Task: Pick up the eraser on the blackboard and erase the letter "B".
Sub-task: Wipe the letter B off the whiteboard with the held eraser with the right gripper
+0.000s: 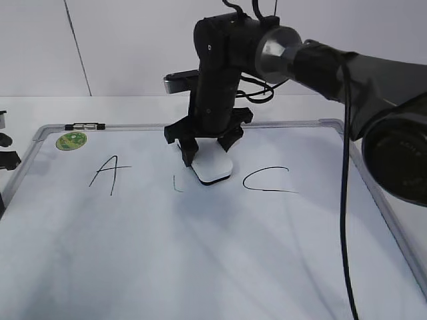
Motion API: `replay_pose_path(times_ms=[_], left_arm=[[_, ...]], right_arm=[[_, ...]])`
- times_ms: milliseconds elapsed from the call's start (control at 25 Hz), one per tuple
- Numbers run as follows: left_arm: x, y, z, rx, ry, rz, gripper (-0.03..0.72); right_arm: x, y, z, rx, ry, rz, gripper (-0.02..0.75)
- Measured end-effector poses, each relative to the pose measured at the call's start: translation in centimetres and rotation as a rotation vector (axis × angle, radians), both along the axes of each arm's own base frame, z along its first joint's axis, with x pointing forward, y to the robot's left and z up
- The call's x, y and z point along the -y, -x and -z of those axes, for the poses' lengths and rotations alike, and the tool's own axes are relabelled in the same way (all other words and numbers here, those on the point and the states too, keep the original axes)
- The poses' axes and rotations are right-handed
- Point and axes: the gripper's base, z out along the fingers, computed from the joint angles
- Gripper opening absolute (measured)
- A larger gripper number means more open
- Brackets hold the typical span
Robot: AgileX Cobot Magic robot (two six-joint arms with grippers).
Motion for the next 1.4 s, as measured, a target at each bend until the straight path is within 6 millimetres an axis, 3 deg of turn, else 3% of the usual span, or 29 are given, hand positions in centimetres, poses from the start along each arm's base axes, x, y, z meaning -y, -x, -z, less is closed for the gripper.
replay_pose_path(times_ms=[400, 920, 1400], left_arm=[[-0.1, 0.1, 0.0, -0.010, -0.002, 0.000, 0.013], [-0.1, 0.2, 0.0, -0.022, -0.007, 0.004, 0.013], [-0.1, 0.2, 0.0, -0.022, -0.005, 0.004, 0.013]], right_arm=[[-4.3, 2.6, 0.2, 0.032, 0.009, -0.109, 0.517], [-5.4, 3.3, 0.1, -0.038, -0.101, -0.100, 0.517], [-5.9, 3.7, 0.2, 0.031, 0.000, -0.113, 0.517]])
